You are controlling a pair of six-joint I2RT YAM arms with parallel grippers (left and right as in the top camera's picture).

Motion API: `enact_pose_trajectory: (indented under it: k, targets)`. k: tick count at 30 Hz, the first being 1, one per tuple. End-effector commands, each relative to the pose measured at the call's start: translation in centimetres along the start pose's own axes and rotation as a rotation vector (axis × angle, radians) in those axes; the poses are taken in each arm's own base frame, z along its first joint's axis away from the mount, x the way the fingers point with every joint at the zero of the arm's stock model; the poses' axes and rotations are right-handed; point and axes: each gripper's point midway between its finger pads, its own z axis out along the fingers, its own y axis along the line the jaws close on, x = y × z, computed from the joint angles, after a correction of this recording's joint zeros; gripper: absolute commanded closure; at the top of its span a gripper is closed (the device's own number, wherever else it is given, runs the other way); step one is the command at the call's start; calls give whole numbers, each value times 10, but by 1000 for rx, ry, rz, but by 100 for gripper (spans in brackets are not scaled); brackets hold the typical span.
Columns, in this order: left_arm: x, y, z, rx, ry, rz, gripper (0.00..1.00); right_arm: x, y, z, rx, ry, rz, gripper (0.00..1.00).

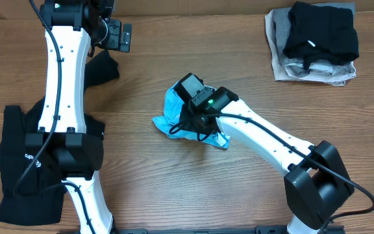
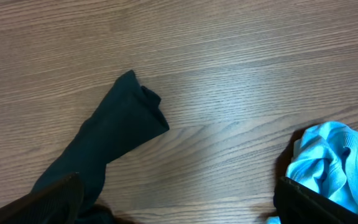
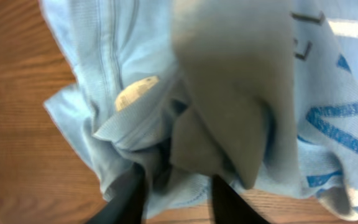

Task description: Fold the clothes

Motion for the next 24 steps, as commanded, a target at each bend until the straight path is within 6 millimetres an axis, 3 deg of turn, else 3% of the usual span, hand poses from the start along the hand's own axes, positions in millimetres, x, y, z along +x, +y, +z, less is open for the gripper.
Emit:
enact_pose_trajectory:
  k: [1,4,13,22,23,24]
  targets:
    - [-4,5,-7,-14,-19,-22,0,-3,0,5,-4,-13,11,81]
    - [-4,5,-7,-14,-19,-22,0,-7,6,5,-29,-33,10,96]
    - [-4,5,-7,-14,-20,-22,0,-3,46,1,-184,-29,-70,96]
    - [-5,5,-7,-14,-23,-22,0,28,93,2,-272,-56,-255,96]
    - [-5,5,-7,-14,-22,-22,0,32,95,2,-276,-54,-264,87]
    - [-4,5,-7,-14,-22,-22,0,34,96,2,-277,-52,-270,66]
